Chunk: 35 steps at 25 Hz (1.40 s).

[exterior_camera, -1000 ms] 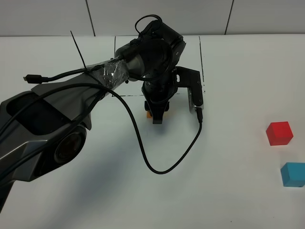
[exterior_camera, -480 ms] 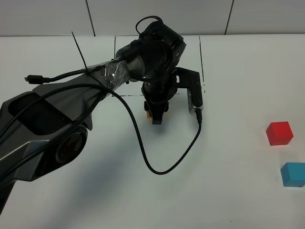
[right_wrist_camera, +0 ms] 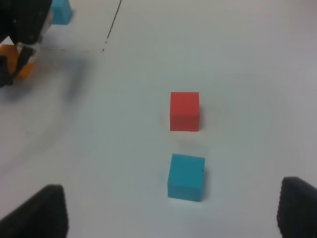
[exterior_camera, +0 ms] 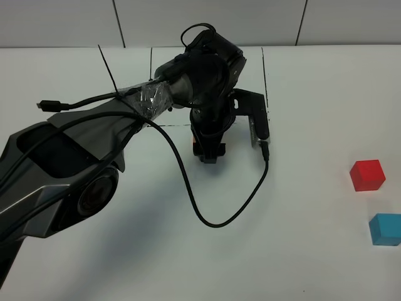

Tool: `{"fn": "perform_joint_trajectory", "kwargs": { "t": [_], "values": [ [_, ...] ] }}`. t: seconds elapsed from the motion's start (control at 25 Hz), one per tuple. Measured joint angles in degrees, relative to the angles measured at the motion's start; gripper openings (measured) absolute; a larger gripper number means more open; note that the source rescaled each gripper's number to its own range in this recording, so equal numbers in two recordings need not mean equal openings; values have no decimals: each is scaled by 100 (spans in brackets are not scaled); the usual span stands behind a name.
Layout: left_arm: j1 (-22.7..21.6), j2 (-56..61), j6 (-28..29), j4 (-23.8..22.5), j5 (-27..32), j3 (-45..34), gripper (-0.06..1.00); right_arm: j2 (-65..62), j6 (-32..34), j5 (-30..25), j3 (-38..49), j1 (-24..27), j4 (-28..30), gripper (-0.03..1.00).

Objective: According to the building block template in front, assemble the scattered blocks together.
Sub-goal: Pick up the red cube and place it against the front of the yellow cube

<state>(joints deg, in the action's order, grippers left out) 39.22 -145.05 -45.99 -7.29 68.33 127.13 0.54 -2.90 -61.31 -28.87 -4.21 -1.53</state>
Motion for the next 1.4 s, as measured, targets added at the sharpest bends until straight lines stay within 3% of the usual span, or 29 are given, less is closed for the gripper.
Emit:
{"fn": "perform_joint_trajectory", "kwargs": {
  "t": [0.4, 0.64, 1.0, 1.4],
  "values": [
    [-43, 796, 1200, 1, 11, 235, 97, 0, 0, 0, 0, 0, 0, 72],
    [-671, 1476, 1960, 46, 11, -150, 97, 0, 0, 0, 0, 0, 0, 72],
    [-2033, 3053, 2421, 421, 11, -2052, 98, 0, 0, 0, 0, 0, 0, 72],
    [-3021, 6660, 3067, 328, -621, -5164, 98, 0, 0, 0, 0, 0, 0, 72]
  ]
}}
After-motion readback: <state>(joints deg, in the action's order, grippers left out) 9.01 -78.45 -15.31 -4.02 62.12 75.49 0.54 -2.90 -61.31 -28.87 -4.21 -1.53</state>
